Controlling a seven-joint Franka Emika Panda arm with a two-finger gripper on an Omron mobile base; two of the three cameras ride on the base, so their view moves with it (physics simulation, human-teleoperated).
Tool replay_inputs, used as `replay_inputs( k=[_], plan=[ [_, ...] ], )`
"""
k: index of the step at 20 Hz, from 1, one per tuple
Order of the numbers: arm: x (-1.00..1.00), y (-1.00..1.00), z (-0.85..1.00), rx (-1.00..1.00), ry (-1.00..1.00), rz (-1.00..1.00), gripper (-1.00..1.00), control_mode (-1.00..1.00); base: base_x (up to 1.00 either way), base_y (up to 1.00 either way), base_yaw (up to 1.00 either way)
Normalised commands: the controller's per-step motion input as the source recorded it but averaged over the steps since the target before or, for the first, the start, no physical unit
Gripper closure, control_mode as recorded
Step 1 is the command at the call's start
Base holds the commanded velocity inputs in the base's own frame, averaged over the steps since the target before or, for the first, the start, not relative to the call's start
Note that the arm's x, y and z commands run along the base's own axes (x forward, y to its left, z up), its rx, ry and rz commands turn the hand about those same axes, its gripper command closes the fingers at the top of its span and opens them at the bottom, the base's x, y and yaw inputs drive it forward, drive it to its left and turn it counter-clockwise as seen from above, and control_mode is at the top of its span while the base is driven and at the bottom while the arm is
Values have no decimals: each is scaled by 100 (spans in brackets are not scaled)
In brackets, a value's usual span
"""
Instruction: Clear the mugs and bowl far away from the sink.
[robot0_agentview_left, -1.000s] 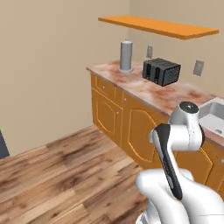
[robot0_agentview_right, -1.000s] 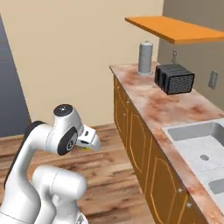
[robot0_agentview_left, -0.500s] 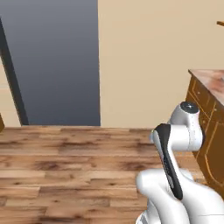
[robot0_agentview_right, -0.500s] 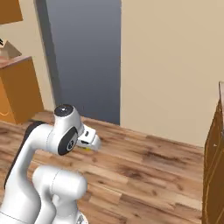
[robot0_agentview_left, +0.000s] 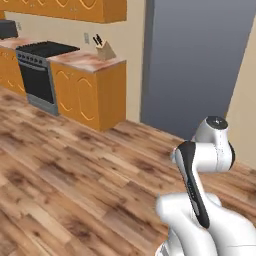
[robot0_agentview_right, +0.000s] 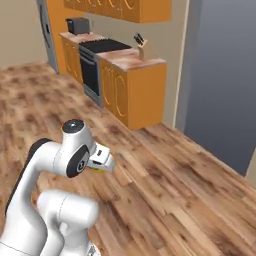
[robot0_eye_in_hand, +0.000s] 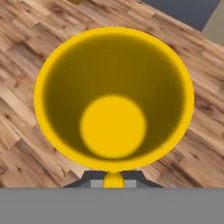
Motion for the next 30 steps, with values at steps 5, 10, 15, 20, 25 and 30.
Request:
replay_inputs(
  k=[5, 10, 15, 20, 25, 30],
  plan=[
    [0, 0, 0, 0, 0, 0, 100, 100, 0, 15, 96],
    [0, 0, 0, 0, 0, 0, 100, 100, 10, 8, 93],
    [0, 0, 0, 0, 0, 0, 100, 100, 44, -34, 69],
    [0, 0, 0, 0, 0, 0, 100, 100, 57, -89, 47],
    [0, 0, 0, 0, 0, 0, 100, 100, 73, -100, 43],
    [0, 0, 0, 0, 0, 0, 100, 100, 85, -100, 47]
  ],
)
